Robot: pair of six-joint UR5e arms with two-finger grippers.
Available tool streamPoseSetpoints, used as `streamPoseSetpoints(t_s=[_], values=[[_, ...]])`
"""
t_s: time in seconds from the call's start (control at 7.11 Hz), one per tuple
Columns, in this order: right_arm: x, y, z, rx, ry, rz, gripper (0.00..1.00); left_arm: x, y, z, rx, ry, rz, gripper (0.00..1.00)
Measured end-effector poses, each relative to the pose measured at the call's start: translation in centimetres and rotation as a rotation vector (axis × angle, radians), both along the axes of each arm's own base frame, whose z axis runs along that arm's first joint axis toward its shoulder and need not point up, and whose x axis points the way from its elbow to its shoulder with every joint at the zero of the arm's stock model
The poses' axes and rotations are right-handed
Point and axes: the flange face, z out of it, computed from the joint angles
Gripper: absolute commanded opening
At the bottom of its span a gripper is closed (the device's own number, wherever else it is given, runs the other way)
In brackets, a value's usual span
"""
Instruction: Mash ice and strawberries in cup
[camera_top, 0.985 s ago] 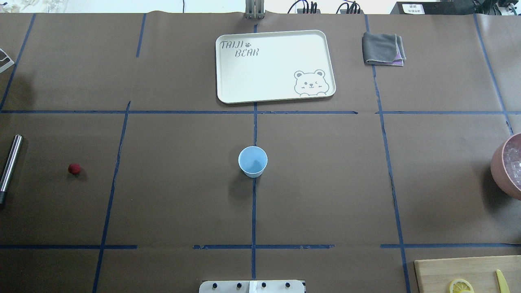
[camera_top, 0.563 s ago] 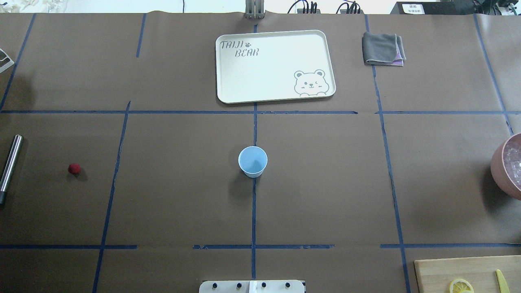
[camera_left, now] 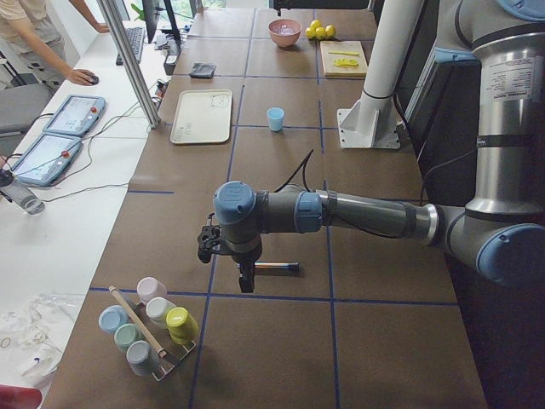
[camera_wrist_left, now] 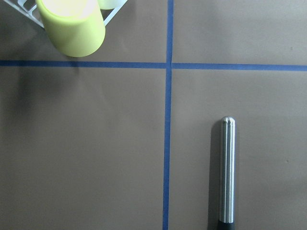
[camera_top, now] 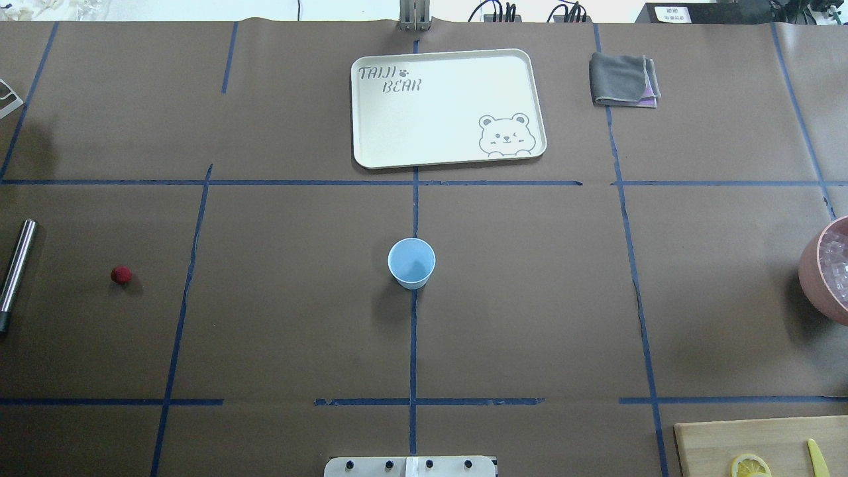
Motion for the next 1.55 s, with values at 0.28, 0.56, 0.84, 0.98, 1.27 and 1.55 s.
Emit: streamPoseSetpoints(t_s=[0.28,0.56,0.84,0.98,1.27,1.55], values=[[0.0,0.4,1.5,-0.035,0.000,0.069,0.87,0.0,0.0,-0.3,0.006,0.000,0.000,1.00],[-0.4,-0.1,2.4,-0.067,-0.005,0.125,0.88,0.0,-0.1,-0.5,0.011,0.001,-0.001,1.00],[-2.4,-0.7,2.2,-0.080,-0.014,0.148,0.89,0.0,0.0,-0.7,0.014,0.002,0.000,1.00],[-3.5,-0.8,1.9,-0.085,-0.021,0.160,0.89,0.0,0.0,-0.7,0.014,0.002,0.000,1.00],[-4.5,-0.8,1.9,-0.091,-0.030,0.173,0.89,0.0,0.0,-0.8,0.018,0.003,0.000,1.00],[-4.9,-0.7,2.3,-0.099,-0.029,0.169,0.89,0.0,0.0,-1.2,0.025,0.003,-0.001,1.00]])
